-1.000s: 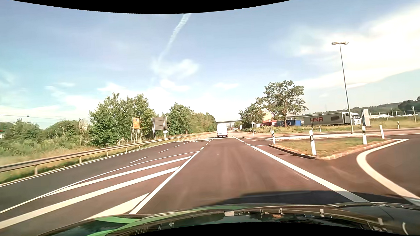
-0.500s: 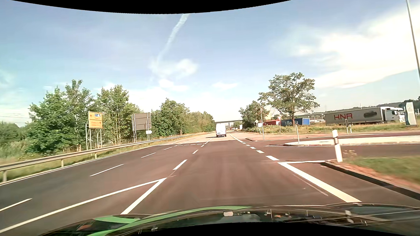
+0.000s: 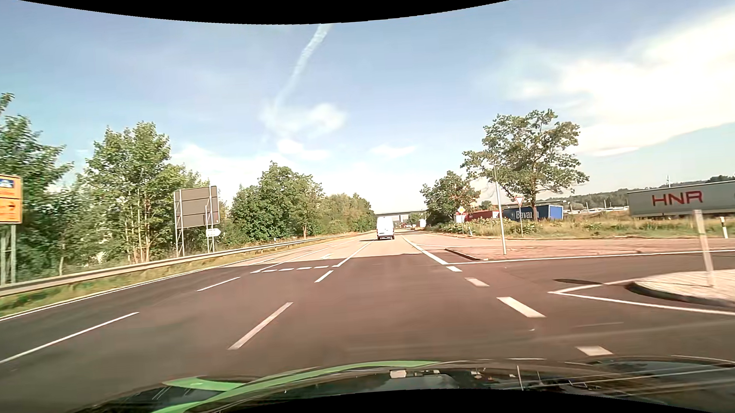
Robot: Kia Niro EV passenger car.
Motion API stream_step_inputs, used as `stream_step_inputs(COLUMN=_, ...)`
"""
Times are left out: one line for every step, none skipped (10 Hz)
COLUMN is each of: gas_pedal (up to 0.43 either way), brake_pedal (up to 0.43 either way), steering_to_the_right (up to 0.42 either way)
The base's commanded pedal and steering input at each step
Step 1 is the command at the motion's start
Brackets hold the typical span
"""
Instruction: Follow the waypoints while adhering to traffic rules and regulations
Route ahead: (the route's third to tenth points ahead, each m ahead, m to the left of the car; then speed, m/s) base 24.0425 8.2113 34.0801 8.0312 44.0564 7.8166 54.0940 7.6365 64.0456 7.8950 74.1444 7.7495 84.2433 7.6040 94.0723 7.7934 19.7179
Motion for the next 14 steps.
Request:
stream_step_inputs(gas_pedal=0.299, brake_pedal=0.0, steering_to_the_right=-0.003)
stream_step_inputs(gas_pedal=0.299, brake_pedal=0.0, steering_to_the_right=-0.004)
stream_step_inputs(gas_pedal=0.28, brake_pedal=0.0, steering_to_the_right=-0.004)
stream_step_inputs(gas_pedal=0.248, brake_pedal=0.0, steering_to_the_right=-0.005)
stream_step_inputs(gas_pedal=0.248, brake_pedal=0.0, steering_to_the_right=-0.004)
stream_step_inputs(gas_pedal=0.24, brake_pedal=0.0, steering_to_the_right=-0.005)
stream_step_inputs(gas_pedal=0.24, brake_pedal=0.0, steering_to_the_right=-0.005)
stream_step_inputs(gas_pedal=0.24, brake_pedal=0.0, steering_to_the_right=-0.005)
stream_step_inputs(gas_pedal=0.26, brake_pedal=0.0, steering_to_the_right=-0.004)
stream_step_inputs(gas_pedal=0.26, brake_pedal=0.0, steering_to_the_right=-0.004)
stream_step_inputs(gas_pedal=0.28, brake_pedal=0.0, steering_to_the_right=-0.004)
stream_step_inputs(gas_pedal=0.287, brake_pedal=0.0, steering_to_the_right=-0.004)
stream_step_inputs(gas_pedal=0.287, brake_pedal=0.0, steering_to_the_right=-0.004)
stream_step_inputs(gas_pedal=0.287, brake_pedal=0.0, steering_to_the_right=-0.004)
